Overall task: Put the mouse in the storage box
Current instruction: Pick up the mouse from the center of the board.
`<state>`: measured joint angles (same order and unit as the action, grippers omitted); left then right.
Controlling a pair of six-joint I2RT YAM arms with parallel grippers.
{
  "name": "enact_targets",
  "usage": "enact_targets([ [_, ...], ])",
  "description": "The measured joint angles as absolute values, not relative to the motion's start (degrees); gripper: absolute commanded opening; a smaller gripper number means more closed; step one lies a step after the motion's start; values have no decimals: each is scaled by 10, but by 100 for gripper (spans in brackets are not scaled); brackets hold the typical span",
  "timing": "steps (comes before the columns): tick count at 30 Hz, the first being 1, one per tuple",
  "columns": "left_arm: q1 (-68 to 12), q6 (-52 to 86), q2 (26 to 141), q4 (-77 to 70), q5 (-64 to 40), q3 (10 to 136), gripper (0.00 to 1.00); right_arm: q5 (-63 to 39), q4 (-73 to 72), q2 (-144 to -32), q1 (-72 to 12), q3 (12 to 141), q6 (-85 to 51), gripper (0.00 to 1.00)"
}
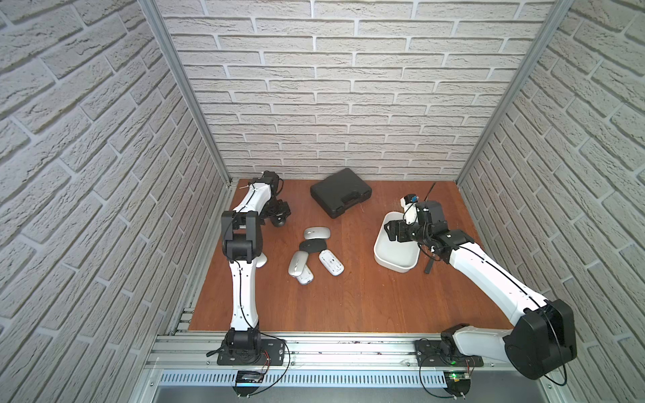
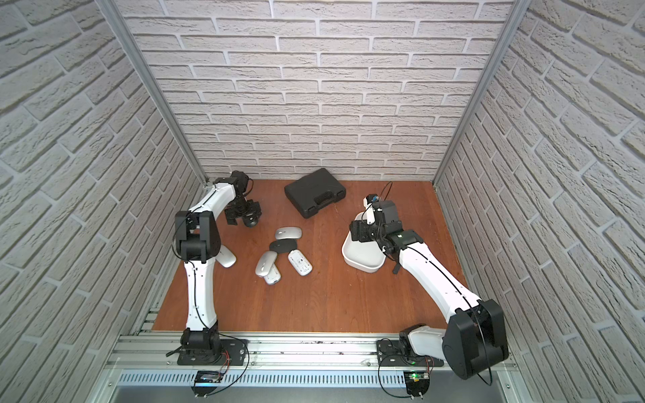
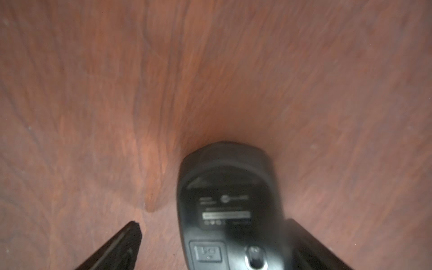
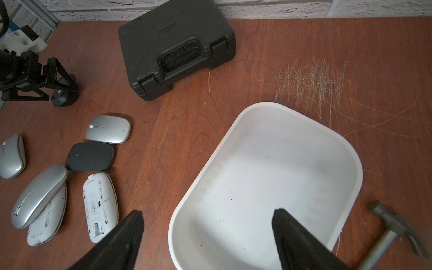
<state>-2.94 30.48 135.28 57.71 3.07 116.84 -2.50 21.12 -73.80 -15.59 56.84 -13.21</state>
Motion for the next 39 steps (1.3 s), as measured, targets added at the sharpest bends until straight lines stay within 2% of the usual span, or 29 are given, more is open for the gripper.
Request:
enact_targets([
  [17,-26,287,1380,570,-1,1197,78,-26,219,-747,-156,570,-134,90],
  [28,-31,280,1380,567,-4,1195,62,-26,221,-754,-156,570,-144,90],
  [39,-43,256,1296,443,-62,1058,51,-39,221,-757,-156,570,-151,89],
])
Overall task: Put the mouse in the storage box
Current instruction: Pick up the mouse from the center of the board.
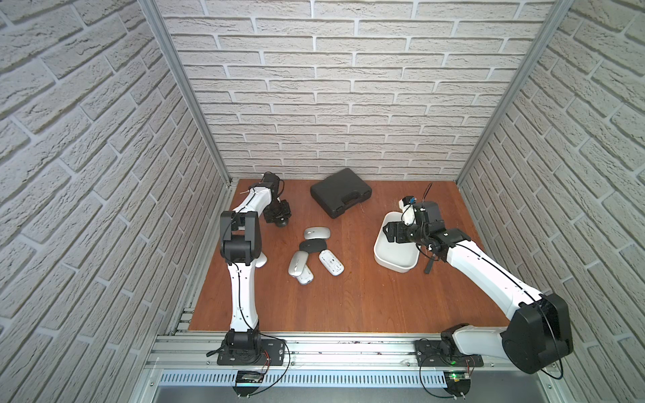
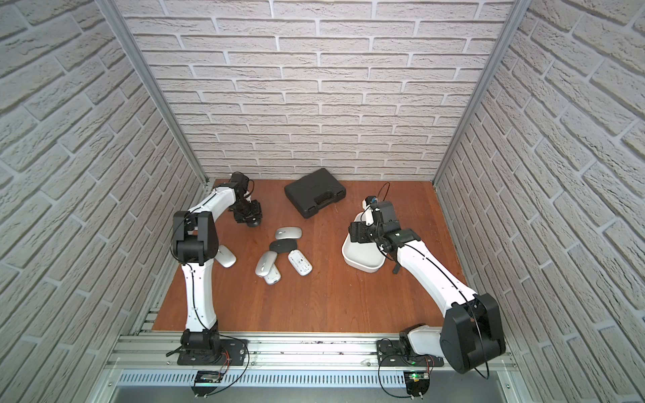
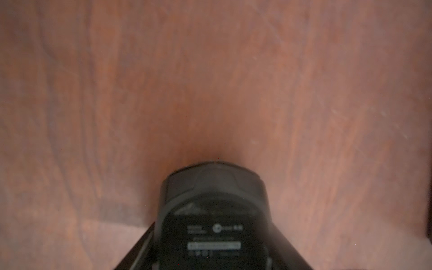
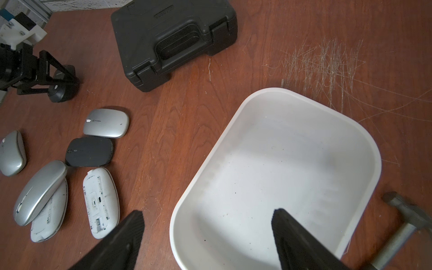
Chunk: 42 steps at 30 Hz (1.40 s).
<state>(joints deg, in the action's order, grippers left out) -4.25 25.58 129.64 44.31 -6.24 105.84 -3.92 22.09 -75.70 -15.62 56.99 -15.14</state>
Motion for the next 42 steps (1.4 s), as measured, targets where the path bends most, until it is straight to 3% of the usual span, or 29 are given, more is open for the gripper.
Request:
enact_targets([
  [4,-73,222,1200,372,-74,957,51,-67,216,-757,-159,570,-162,85],
  [9,-175,131,1031,241,-81,814,51,-145,195,-755,-173,579,-192,80],
  [14,-257,60,934,131,-115,704,52,-223,164,-763,-208,608,-229,75],
  [27,-285,-35,840,-40,-204,504,52,-305,98,-848,-247,655,-311,66],
  [42,-289,-56,820,-86,-254,494,50,-316,88,-947,-285,734,-322,58],
])
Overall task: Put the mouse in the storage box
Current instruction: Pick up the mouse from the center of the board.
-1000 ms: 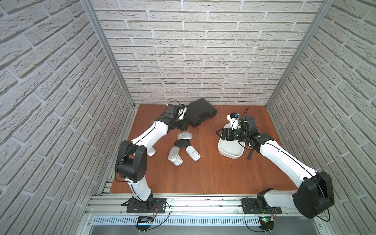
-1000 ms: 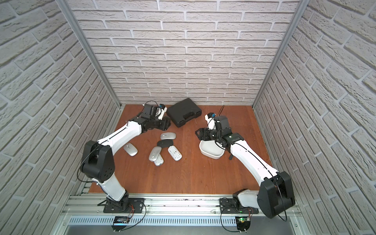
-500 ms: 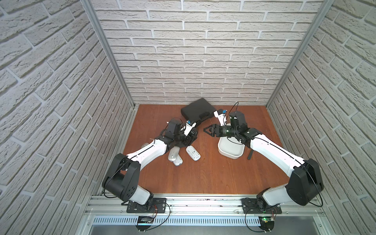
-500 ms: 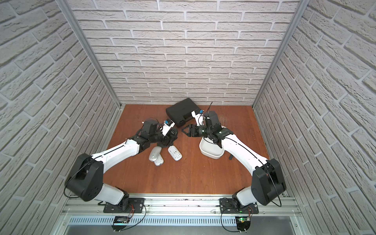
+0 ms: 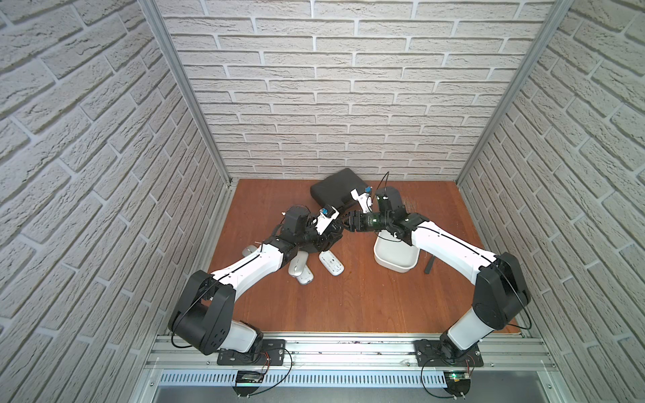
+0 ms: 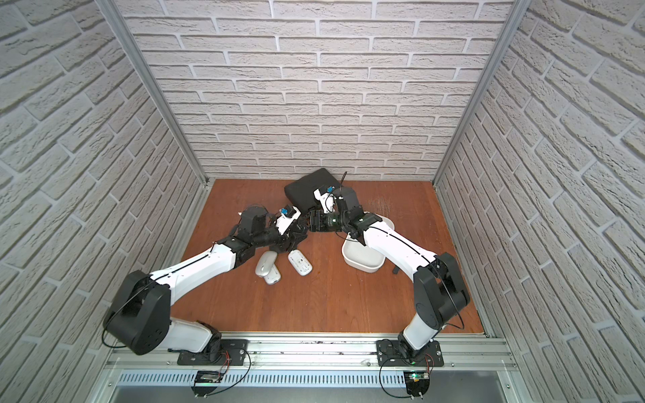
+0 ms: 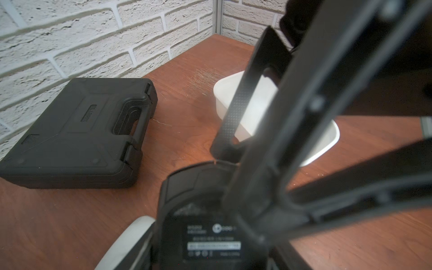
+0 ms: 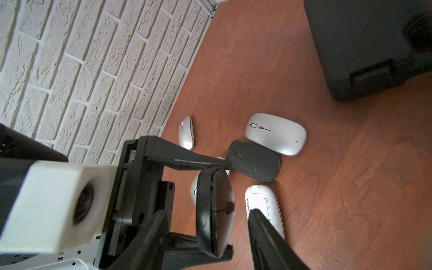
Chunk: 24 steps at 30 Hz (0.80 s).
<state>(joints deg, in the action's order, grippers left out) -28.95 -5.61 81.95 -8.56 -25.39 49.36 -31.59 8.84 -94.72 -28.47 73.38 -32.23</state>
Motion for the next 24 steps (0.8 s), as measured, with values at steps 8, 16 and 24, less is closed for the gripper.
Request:
enact_targets([
  [8,-289,-56,820,-85,-260,494,49,-311,86,-984,-297,746,-324,44],
  [16,-289,-56,820,-69,-253,494,62,-305,88,-1005,-308,756,-317,13],
  [24,-290,-38,820,-68,-190,495,98,-283,98,-1010,-302,771,-309,10],
])
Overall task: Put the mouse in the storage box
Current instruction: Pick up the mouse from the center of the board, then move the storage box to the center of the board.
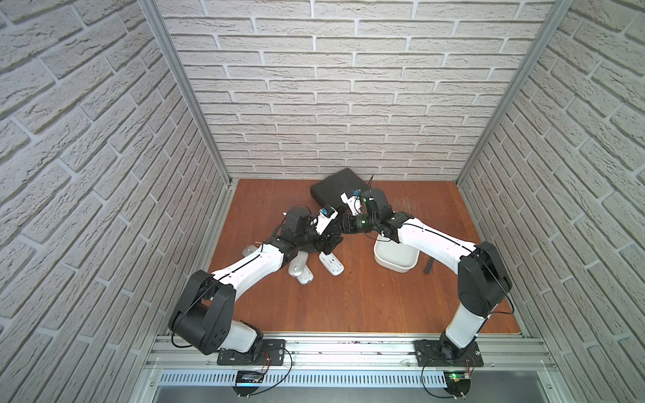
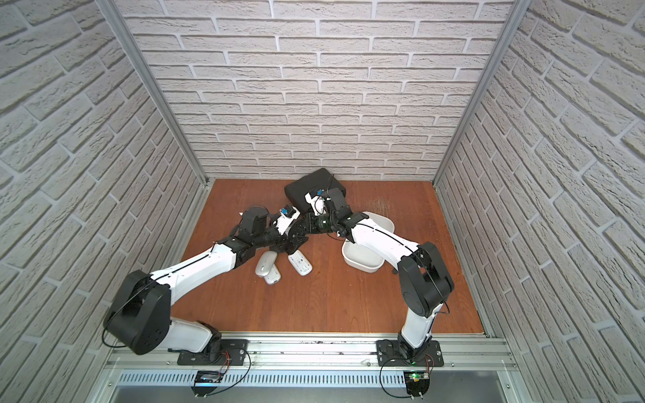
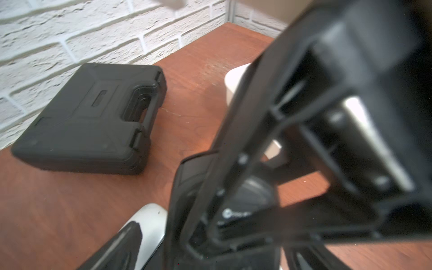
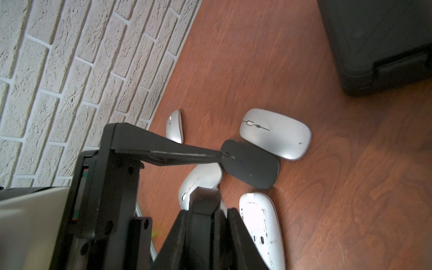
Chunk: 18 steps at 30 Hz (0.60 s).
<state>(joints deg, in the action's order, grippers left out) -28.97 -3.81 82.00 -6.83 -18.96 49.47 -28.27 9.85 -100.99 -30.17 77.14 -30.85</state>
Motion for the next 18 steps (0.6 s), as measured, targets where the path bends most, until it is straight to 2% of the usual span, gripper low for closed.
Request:
enact_targets([
  [5,-297,-3,800,-47,-81,495,98,-238,127,-1010,-257,789,-295,8],
  [10,-274,36,759,-23,27,489,98,-117,201,-1004,-158,774,-263,8],
  [13,-261,53,741,-20,51,472,98,-53,228,-990,-114,745,-251,9],
  [18,-256,66,743,-12,62,462,98,38,256,-979,-104,743,-227,9],
])
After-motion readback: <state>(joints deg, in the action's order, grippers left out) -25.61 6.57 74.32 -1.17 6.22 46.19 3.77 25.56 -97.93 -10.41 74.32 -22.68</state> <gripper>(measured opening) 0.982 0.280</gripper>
